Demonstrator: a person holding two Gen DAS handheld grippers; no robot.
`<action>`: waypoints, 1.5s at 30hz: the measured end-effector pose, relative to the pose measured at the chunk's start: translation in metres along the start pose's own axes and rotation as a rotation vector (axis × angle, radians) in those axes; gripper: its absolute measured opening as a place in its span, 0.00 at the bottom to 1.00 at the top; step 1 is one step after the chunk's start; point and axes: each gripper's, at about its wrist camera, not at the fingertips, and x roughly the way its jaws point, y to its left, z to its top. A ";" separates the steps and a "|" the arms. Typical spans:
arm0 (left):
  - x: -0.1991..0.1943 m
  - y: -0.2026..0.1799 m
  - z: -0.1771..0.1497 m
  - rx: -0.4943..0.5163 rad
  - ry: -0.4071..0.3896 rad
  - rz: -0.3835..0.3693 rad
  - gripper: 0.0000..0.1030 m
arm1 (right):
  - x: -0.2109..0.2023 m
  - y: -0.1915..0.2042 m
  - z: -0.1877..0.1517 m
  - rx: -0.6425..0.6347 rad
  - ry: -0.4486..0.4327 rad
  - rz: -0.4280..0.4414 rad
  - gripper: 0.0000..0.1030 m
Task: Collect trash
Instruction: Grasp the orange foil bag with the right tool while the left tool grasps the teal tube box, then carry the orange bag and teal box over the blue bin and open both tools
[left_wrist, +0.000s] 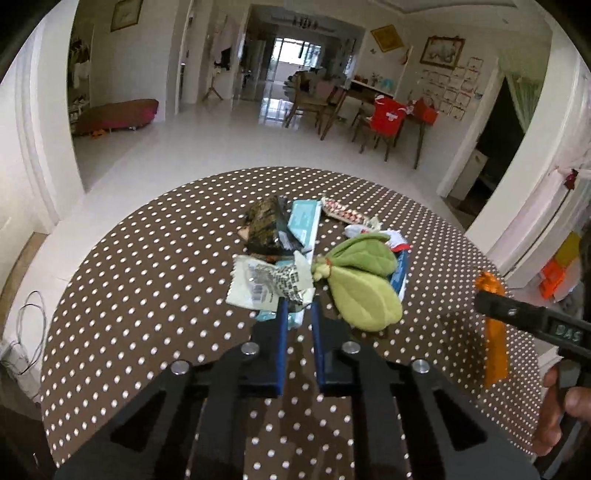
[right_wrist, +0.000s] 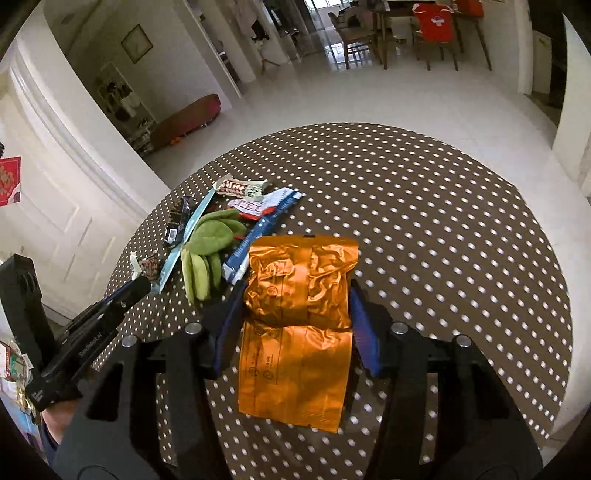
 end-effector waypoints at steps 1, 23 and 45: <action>0.000 0.000 -0.003 -0.002 0.004 0.015 0.27 | -0.003 -0.002 -0.002 0.002 0.000 0.000 0.51; 0.013 0.004 -0.014 -0.024 0.055 0.014 0.09 | -0.014 -0.013 -0.007 0.019 0.001 0.008 0.51; -0.044 -0.078 -0.019 0.085 -0.036 -0.173 0.00 | -0.062 -0.058 -0.009 0.091 -0.081 0.004 0.51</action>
